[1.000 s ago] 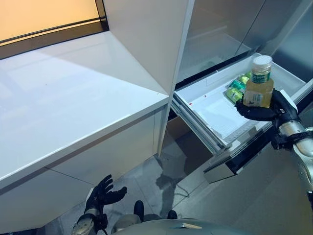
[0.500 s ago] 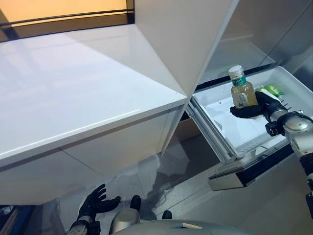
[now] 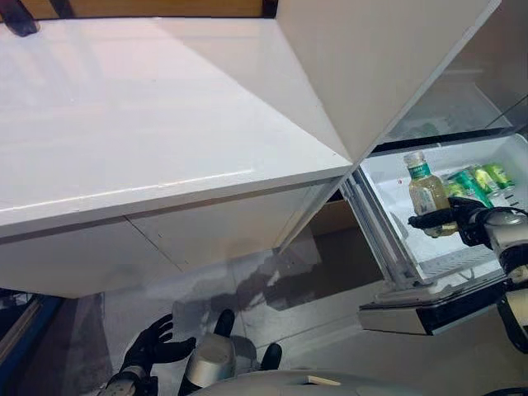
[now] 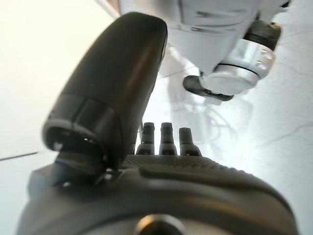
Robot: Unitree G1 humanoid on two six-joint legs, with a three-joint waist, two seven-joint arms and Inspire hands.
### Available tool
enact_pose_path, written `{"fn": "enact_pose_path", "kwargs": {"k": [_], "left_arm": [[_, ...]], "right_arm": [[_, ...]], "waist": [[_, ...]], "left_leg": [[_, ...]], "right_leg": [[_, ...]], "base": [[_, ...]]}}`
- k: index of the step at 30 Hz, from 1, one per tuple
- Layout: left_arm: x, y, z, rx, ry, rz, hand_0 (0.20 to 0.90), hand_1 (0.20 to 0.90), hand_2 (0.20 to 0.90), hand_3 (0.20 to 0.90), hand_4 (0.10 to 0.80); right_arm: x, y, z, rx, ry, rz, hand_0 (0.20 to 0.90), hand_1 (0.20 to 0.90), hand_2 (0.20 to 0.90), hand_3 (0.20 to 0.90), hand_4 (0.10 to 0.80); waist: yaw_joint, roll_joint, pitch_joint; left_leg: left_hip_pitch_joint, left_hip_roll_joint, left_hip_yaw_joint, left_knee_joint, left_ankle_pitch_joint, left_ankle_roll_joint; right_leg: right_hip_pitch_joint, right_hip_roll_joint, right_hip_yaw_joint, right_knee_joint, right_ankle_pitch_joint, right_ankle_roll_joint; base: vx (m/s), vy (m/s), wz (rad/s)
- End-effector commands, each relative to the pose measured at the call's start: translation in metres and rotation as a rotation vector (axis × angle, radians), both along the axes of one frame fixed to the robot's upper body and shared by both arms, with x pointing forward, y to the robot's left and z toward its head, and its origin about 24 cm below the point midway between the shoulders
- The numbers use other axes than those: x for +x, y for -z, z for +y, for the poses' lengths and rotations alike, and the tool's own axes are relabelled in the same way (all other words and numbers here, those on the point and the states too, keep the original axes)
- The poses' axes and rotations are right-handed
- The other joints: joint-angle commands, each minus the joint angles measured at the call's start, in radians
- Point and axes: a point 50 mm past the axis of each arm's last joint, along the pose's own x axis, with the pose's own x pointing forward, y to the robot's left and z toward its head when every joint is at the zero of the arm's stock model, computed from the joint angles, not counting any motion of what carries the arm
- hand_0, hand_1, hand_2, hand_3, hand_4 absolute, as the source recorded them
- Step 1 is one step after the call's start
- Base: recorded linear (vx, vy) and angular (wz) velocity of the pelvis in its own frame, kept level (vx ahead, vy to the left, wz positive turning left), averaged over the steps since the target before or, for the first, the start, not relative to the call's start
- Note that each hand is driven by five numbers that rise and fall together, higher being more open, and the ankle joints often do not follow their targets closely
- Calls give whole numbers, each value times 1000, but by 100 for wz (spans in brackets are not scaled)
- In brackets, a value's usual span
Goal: Put drinks into fridge and close the fridge
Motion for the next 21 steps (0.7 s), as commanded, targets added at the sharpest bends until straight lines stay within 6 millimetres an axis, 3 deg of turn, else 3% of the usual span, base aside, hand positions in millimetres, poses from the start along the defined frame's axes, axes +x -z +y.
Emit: {"fn": "enact_pose_path", "kwargs": {"k": [1, 15, 17, 21], "left_arm": [[12, -10, 10, 31, 54, -60, 900, 900, 900, 900, 800], [16, -18, 17, 26, 31, -98, 900, 900, 900, 900, 800], [30, -24, 16, 41, 28, -74, 900, 900, 900, 900, 800], [47, -30, 21, 64, 2, -41, 900, 900, 900, 900, 800]], "right_arm": [[25, -89, -13, -113, 31, -218, 300, 300, 300, 200, 100], [19, -70, -12, -98, 15, -24, 300, 300, 300, 200, 100], [20, -63, -7, -86, 14, 27, 300, 300, 300, 200, 100], [19, -68, -7, -66, -15, 100, 300, 300, 300, 200, 100]], "waist": [[29, 9, -27], [64, 23, 32], [72, 16, 21], [73, 5, 1]], "left_leg": [[-3, -10, -20, 23, -99, 14], [-56, -14, -37, 25, -75, 5], [-47, -15, -40, 25, -78, 3], [-42, -8, -41, 25, -79, 1]], "right_leg": [[-73, 12, -5, 35, 78, 40], [-114, 4, -35, 42, 88, 42], [-102, 3, -38, 35, 86, 40], [-97, 7, -37, 34, 87, 36]], "base": [[-45, -42, 3], [-28, -14, 3], [175, -27, 3], [134, -43, 2]]}}
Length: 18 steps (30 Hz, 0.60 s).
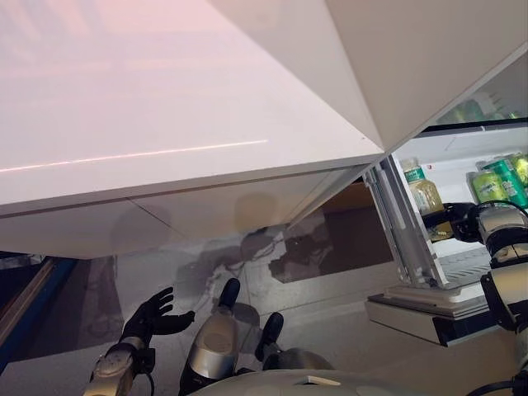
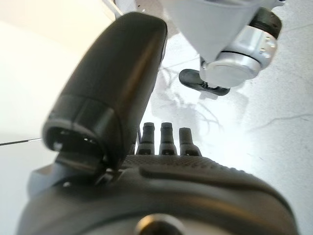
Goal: Put drinks into fridge and close the fridge
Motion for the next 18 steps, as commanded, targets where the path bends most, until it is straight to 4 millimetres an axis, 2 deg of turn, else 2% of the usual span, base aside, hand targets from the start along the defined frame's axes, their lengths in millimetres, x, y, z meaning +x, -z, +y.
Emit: {"fn": "enact_pose_path", "kwargs": {"k": [1, 13, 18], "left_arm": [[3, -12, 18, 59, -20, 25, 900, 900, 900, 900, 800], [37, -25, 29, 70, -61, -10, 900, 900, 900, 900, 800], [48, -29, 26, 56, -50, -36, 900, 900, 900, 900, 800]], "right_arm": [[15, -64, -11, -89, -58, -73, 300, 300, 300, 200, 100], [25, -69, 2, -108, -108, -20, 300, 300, 300, 200, 100], [26, -67, 4, -102, -108, -11, 300, 300, 300, 200, 100]], "waist": [[17, -3, -74], [5, 11, -29], [-2, 23, -12]], "left_leg": [[-7, -9, -17, 24, -83, 5], [-57, -19, -28, 31, -69, 7], [-81, -24, -25, 40, -68, 7]], "right_leg": [[-75, 3, -5, 34, 87, 37], [-127, -9, 3, 46, 100, 42], [-151, -16, 0, 55, 99, 42]], "base": [[46, -14, 0], [-11, -5, 0], [-57, 12, 3]]}}
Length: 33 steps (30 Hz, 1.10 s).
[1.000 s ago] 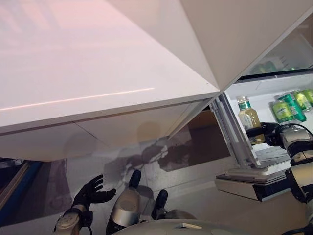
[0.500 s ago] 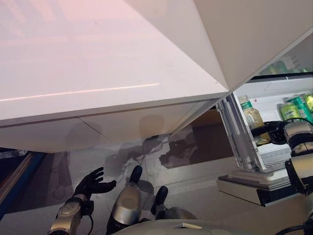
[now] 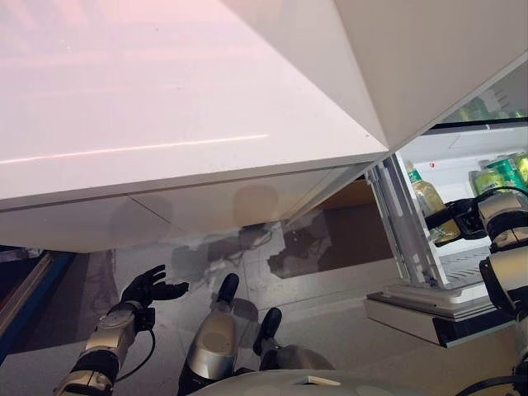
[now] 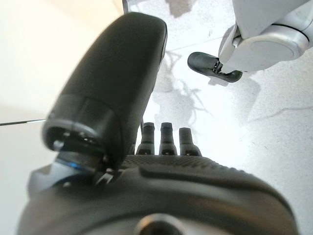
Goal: Put drinks into fridge and close the fridge
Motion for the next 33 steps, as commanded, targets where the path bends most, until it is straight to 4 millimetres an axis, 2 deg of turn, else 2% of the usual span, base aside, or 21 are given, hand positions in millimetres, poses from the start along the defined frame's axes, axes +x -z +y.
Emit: {"fn": "enact_pose_path", "kwargs": {"k": [1, 2, 4, 5, 7, 10, 11, 12, 21, 29, 33], "left_arm": [[3, -10, 8, 30, 32, -30, 900, 900, 900, 900, 800], [4, -10, 7, 28, 30, -32, 900, 900, 900, 900, 800], [9, -12, 6, 23, 32, -34, 900, 900, 900, 900, 800], [10, -12, 5, 22, 33, -35, 900, 900, 900, 900, 800], [12, -12, 5, 18, 29, -38, 900, 900, 900, 900, 800], [15, -12, 3, 11, 25, -40, 900, 900, 900, 900, 800], [16, -13, 3, 9, 23, -40, 900, 900, 900, 900, 800], [18, -13, 3, 8, 21, -40, 900, 900, 900, 900, 800], [26, -16, 3, 2, 8, -34, 900, 900, 900, 900, 800], [28, -17, 6, 0, -3, -23, 900, 900, 900, 900, 800], [28, -17, 10, 4, -6, -5, 900, 900, 900, 900, 800]], "right_arm": [[17, -48, 1, -55, -57, -87, 300, 300, 300, 200, 100], [17, -45, 1, -56, -61, -81, 368, 368, 368, 280, 180], [17, -43, 2, -56, -59, -80, 420, 420, 420, 340, 240], [17, -43, 2, -59, -55, -83, 469, 469, 469, 398, 298], [17, -42, 2, -59, -56, -91, 486, 486, 486, 417, 317], [18, -44, 1, -65, -51, -106, 622, 622, 622, 576, 476], [18, -44, 1, -69, -50, -107, 825, 825, 825, 812, 712], [18, -45, 1, -73, -50, -110, 900, 900, 900, 900, 800], [20, -47, -1, -106, -11, -177, 900, 900, 900, 900, 800], [20, -58, -9, -157, 63, -268, 900, 900, 900, 900, 800], [20, -67, -14, -186, 126, -380, 900, 900, 900, 900, 800]], "waist": [[9, 32, -26], [6, 33, -25], [2, 37, -23], [0, 39, -22], [-3, 42, -21], [-11, 47, -21], [-13, 49, -21], [-15, 50, -21], [-32, 54, -26], [-51, 53, -45], [-67, 50, -68]], "left_leg": [[-38, -25, -14, 40, -74, 12], [-41, -26, -13, 42, -73, 12], [-44, -26, -9, 45, -73, 12], [-45, -26, -7, 47, -74, 12], [-47, -27, -4, 48, -73, 13], [-50, -30, 0, 51, -73, 13], [-50, -30, 1, 52, -73, 13], [-51, -30, 3, 53, -74, 13], [-43, -31, 12, 55, -76, 15], [-19, -25, 25, 46, -82, 16], [2, -22, 33, 43, -88, 17]], "right_leg": [[-109, -17, 1, 55, 98, 43], [-111, -17, 2, 56, 97, 43], [-114, -19, 3, 59, 98, 43], [-117, -20, 4, 61, 98, 44], [-119, -21, 5, 62, 98, 44], [-124, -23, 8, 65, 98, 44], [-126, -24, 8, 67, 98, 45], [-127, -25, 8, 69, 98, 45], [-128, -28, 16, 76, 98, 47], [-116, -28, 24, 76, 96, 49], [-103, -28, 32, 77, 92, 50]], "base": [[0, 0, 0], [0, 0, 0], [0, 0, 0], [0, 0, 0], [0, 0, 0], [-11, 22, -1], [-10, 31, 0], [0, 0, 0], [0, 0, 0], [0, 0, 0], [26, 30, -4]]}}
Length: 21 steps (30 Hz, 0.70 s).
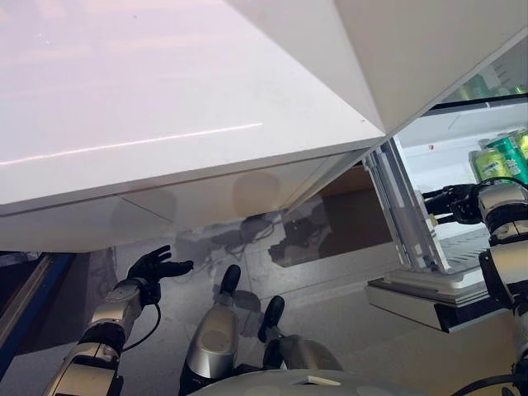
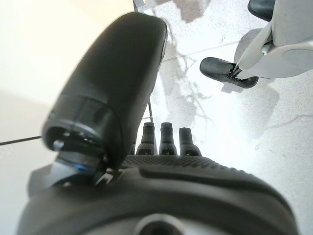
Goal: Put drinks into fridge and close the fridge
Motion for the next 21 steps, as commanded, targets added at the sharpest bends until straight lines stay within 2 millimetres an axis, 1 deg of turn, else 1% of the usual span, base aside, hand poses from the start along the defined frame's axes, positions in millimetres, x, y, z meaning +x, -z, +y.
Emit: {"fn": "enact_pose_path", "kwargs": {"k": [1, 3, 4, 6, 8, 10, 12, 13, 15, 18, 21], "left_arm": [[-14, 4, 15, 39, -7, 56, 900, 900, 900, 900, 800], [-16, 5, 16, 34, -4, 72, 900, 900, 900, 900, 800], [-17, 5, 17, 31, -3, 82, 900, 900, 900, 900, 800], [-22, 9, 19, 28, -6, 117, 900, 900, 900, 900, 800], [-23, 10, 19, 27, -8, 123, 900, 900, 900, 900, 800], [-31, 16, 18, 16, -15, 155, 900, 900, 900, 900, 800], [-35, 19, 18, 7, -20, 169, 900, 900, 900, 900, 800], [-43, 24, 17, -11, -25, 182, 900, 900, 900, 900, 800], [-53, 33, 13, -36, -34, 199, 900, 900, 900, 900, 800], [-68, 43, 9, -65, -47, 218, 900, 900, 900, 900, 800], [-78, 50, 4, -84, -50, 228, 900, 900, 900, 900, 800]], "right_arm": [[8, -57, -18, -214, 57, -191, 900, 900, 900, 900, 800], [10, -68, -19, -242, 75, -269, 900, 900, 900, 900, 800], [12, -76, -19, -264, 87, -331, 900, 900, 900, 900, 800], [19, -100, -14, -324, 96, -503, 900, 900, 900, 900, 800], [19, -103, -12, -335, 95, -527, 900, 900, 900, 900, 800], [22, -127, -1, -389, 88, -697, 900, 900, 900, 900, 800], [22, -139, 6, -407, 84, -797, 900, 900, 900, 900, 800], [19, -155, 13, -422, 80, -897, 900, 900, 900, 900, 800], [9, -171, 18, -448, 77, -1042, 900, 900, 900, 900, 800], [-9, -189, 24, -483, 72, -1236, 900, 900, 900, 900, 800], [-33, -200, 27, -509, 91, -1412, 900, 900, 900, 900, 800]], "waist": [[-33, 32, -112], [-42, 34, -123], [-47, 35, -131], [-66, 38, -152], [-69, 38, -156], [-92, 46, -176], [-104, 52, -186], [-122, 62, -202], [-144, 77, -220], [-172, 98, -243], [-200, 108, -266]], "left_leg": [[-2, -20, 13, 26, -91, 14], [10, -18, 18, 25, -95, 14], [17, -16, 22, 23, -97, 15], [36, -15, 31, 18, -104, 16], [40, -15, 33, 17, -105, 16], [56, -14, 42, 14, -111, 17], [63, -13, 48, 14, -113, 17], [70, -16, 52, 13, -118, 18], [81, -17, 58, 13, -125, 21], [93, -19, 60, 14, -134, 25], [106, -19, 64, 10, -142, 27]], "right_leg": [[-109, -20, 22, 76, 82, 56], [-101, -20, 27, 76, 80, 57], [-96, -20, 30, 74, 79, 57], [-85, -18, 41, 72, 76, 60], [-82, -18, 43, 71, 76, 61], [-72, -18, 54, 70, 71, 62], [-68, -19, 60, 70, 69, 62], [-63, -19, 70, 67, 65, 63], [-56, -20, 81, 66, 57, 62], [-46, -19, 94, 65, 48, 62], [-37, -16, 110, 60, 41, 62]], "base": [[34, 45, -6], [34, 43, -7], [38, 47, -7], [36, 42, -7], [18, 26, -7], [33, 68, -9], [30, 74, -13], [41, 110, -12], [40, 128, -9], [32, 82, -11], [16, 33, -9]]}}
